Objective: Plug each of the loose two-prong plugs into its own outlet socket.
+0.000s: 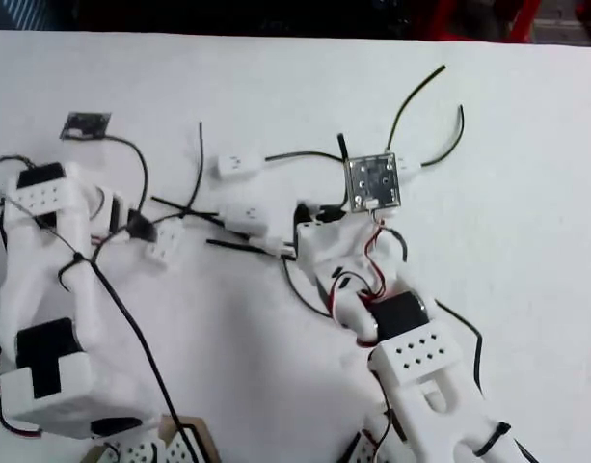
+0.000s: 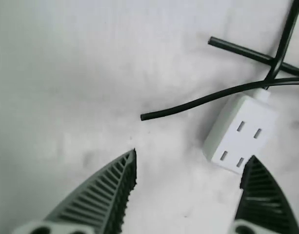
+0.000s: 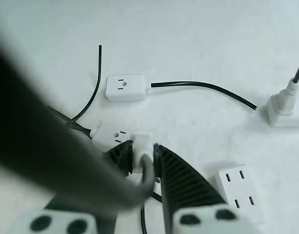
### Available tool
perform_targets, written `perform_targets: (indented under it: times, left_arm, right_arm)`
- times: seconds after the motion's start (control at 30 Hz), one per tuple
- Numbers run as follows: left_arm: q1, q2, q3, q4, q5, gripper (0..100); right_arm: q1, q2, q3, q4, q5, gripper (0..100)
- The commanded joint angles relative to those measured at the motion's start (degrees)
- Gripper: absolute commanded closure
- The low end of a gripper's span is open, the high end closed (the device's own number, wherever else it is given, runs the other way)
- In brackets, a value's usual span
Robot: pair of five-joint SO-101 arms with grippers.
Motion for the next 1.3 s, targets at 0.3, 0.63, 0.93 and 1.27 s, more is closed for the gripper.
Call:
perform_targets:
  times: [0.3,0.63,0.93,1.27]
  left_arm:
    - [6.9,0.5,-4.7,2.2,-7.5,67]
    - [10.6,13.3,-5.7,-2.3,-9.1,69]
    - [11.7,16.0,-8.9,-2.3,-12.2,95]
    - [16.2,-4.1,0.0,-0.6,-12.1,98]
  right_arm:
    - [0.4,-1.5,-0.5,-1.2,-0.4,98.1]
    - [0.7,-1.5,-0.5,-1.1,-0.3,98.1]
    - [0.7,-1.5,-0.5,-1.1,-0.3,98.1]
    - [0.7,-1.5,-0.5,-1.1,-0.3,98.1]
